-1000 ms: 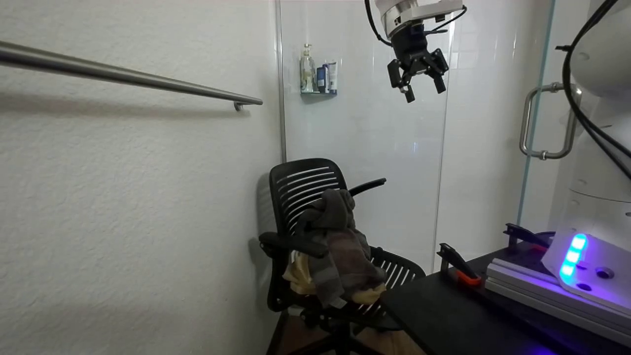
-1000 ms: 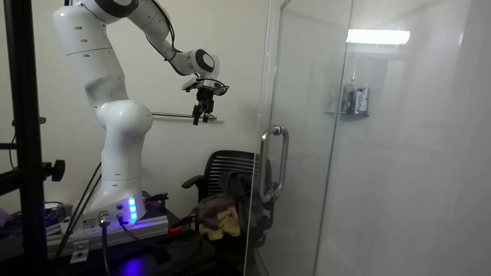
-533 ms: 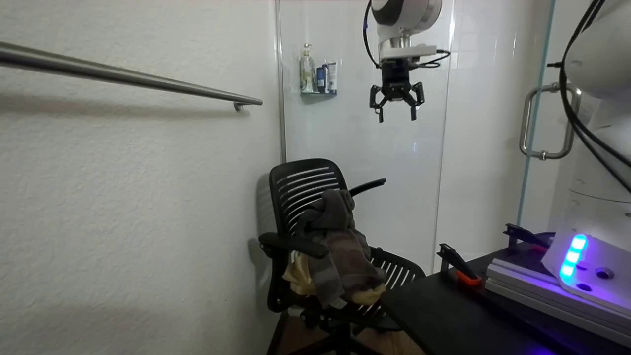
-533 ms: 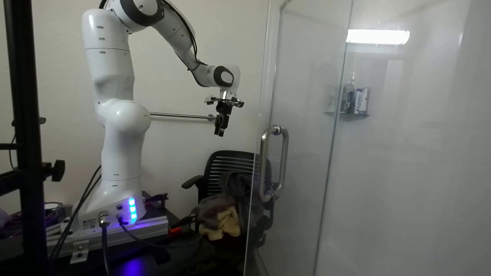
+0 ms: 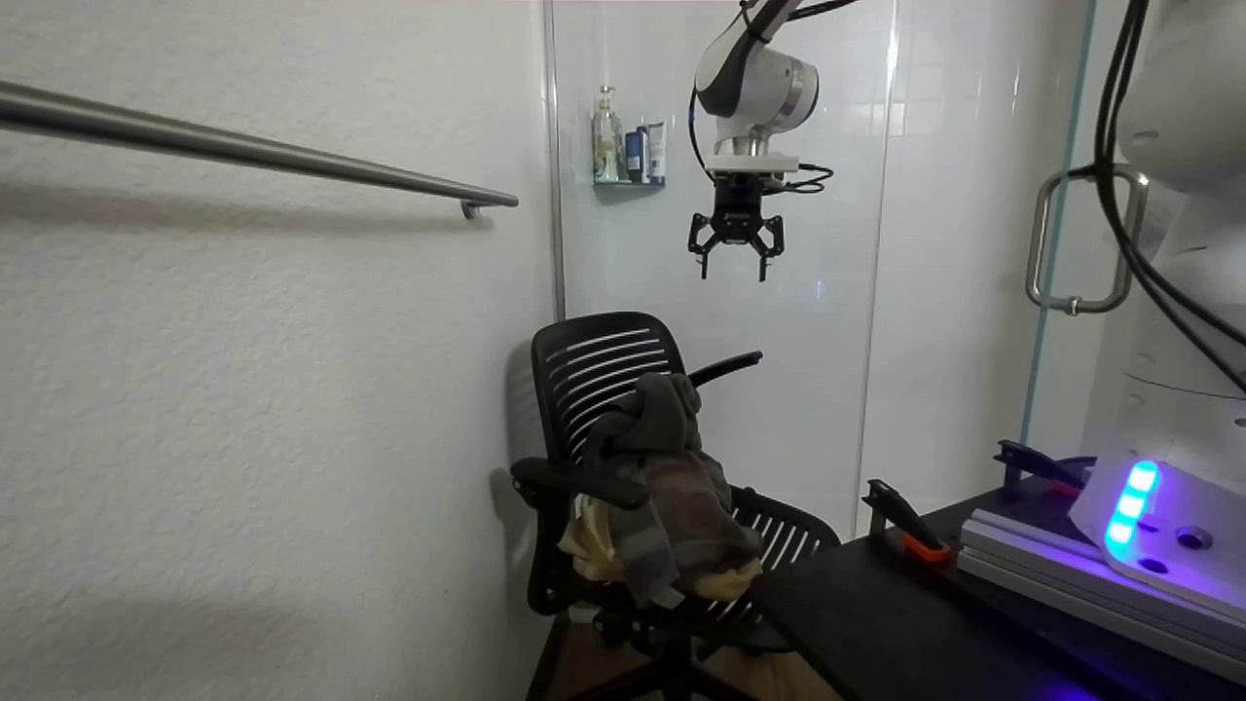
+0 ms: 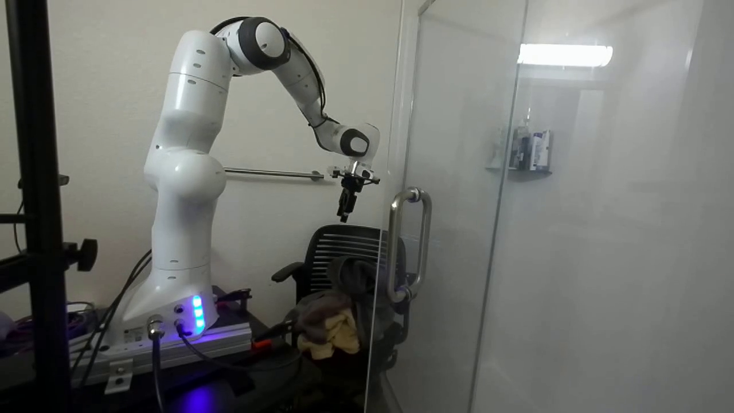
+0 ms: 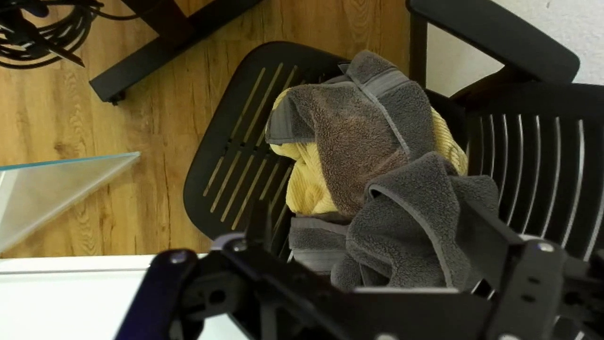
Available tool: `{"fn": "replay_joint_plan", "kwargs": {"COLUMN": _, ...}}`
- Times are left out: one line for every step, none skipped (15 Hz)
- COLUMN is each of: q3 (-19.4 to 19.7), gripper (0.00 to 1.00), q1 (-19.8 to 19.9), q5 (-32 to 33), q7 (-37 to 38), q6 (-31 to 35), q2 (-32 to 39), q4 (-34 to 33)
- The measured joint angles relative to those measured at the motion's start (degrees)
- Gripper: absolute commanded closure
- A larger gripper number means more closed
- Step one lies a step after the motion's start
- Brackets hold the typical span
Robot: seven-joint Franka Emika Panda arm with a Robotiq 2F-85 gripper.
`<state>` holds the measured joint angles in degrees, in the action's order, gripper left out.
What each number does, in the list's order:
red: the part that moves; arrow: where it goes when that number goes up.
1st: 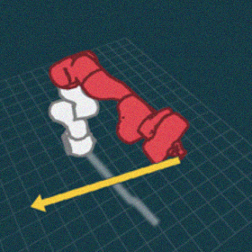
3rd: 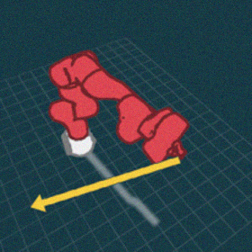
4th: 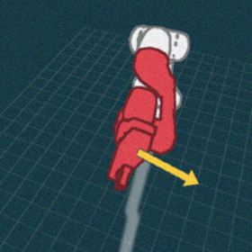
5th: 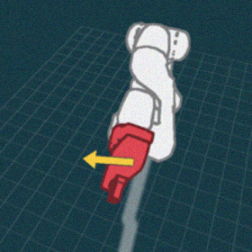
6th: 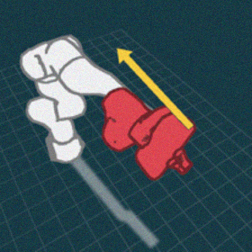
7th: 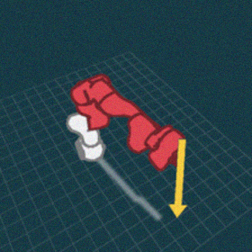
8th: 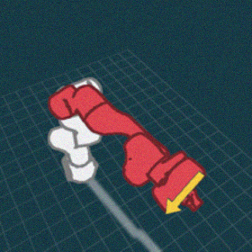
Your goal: Move the towel from the seat of the chair to the back of the chair
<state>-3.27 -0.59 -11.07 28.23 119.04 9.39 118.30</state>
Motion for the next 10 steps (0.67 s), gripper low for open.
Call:
{"fn": "replay_joint_plan", "kwargs": {"q3": 0.05, "gripper": 0.00, "q1": -0.03, "q5": 0.03, "q7": 0.06, "q6": 0.00, "q2": 0.02, "q4": -0.04}}
{"fn": "replay_joint_plan", "kwargs": {"q3": 0.15, "gripper": 0.00, "q1": -0.03, "q5": -0.24, "q7": 0.20, "q6": 0.04, "q2": 0.22, "q4": -0.02}}
{"fn": "replay_joint_plan", "kwargs": {"q3": 0.24, "gripper": 0.00, "q1": -0.03, "q5": -0.61, "q7": 0.41, "q6": 0.18, "q2": 0.74, "q4": -0.06}}
{"fn": "replay_joint_plan", "kwargs": {"q3": 0.25, "gripper": 0.00, "q1": -0.09, "q5": -1.50, "q7": 0.47, "q6": 0.38, "q2": 1.75, "q4": -0.32}}
{"fn": "replay_joint_plan", "kwargs": {"q3": 0.25, "gripper": 0.00, "q1": -0.33, "q5": -2.41, "q7": 0.47, "q6": 0.76, "q2": 3.23, "q4": -0.80}}
{"fn": "replay_joint_plan", "kwargs": {"q3": 0.21, "gripper": 0.00, "q1": -0.81, "q5": -3.18, "q7": 0.47, "q6": 1.38, "q2": 5.10, "q4": -1.48}}
{"fn": "replay_joint_plan", "kwargs": {"q3": 0.15, "gripper": 0.00, "q1": -1.51, "q5": -3.80, "q7": 0.47, "q6": 2.19, "q2": 7.15, "q4": -2.29}}
{"fn": "replay_joint_plan", "kwargs": {"q3": 0.13, "gripper": 0.00, "q1": -2.32, "q5": -3.95, "q7": 0.49, "q6": 3.26, "q2": 9.10, "q4": -3.14}}
{"fn": "replay_joint_plan", "kwargs": {"q3": 0.12, "gripper": 0.00, "q1": -3.14, "q5": -3.96, "q7": 0.59, "q6": 4.59, "q2": 10.98, "q4": -4.04}}
{"fn": "replay_joint_plan", "kwargs": {"q3": 0.12, "gripper": 0.00, "q1": -3.82, "q5": -3.96, "q7": 0.79, "q6": 6.18, "q2": 12.50, "q4": -4.75}}
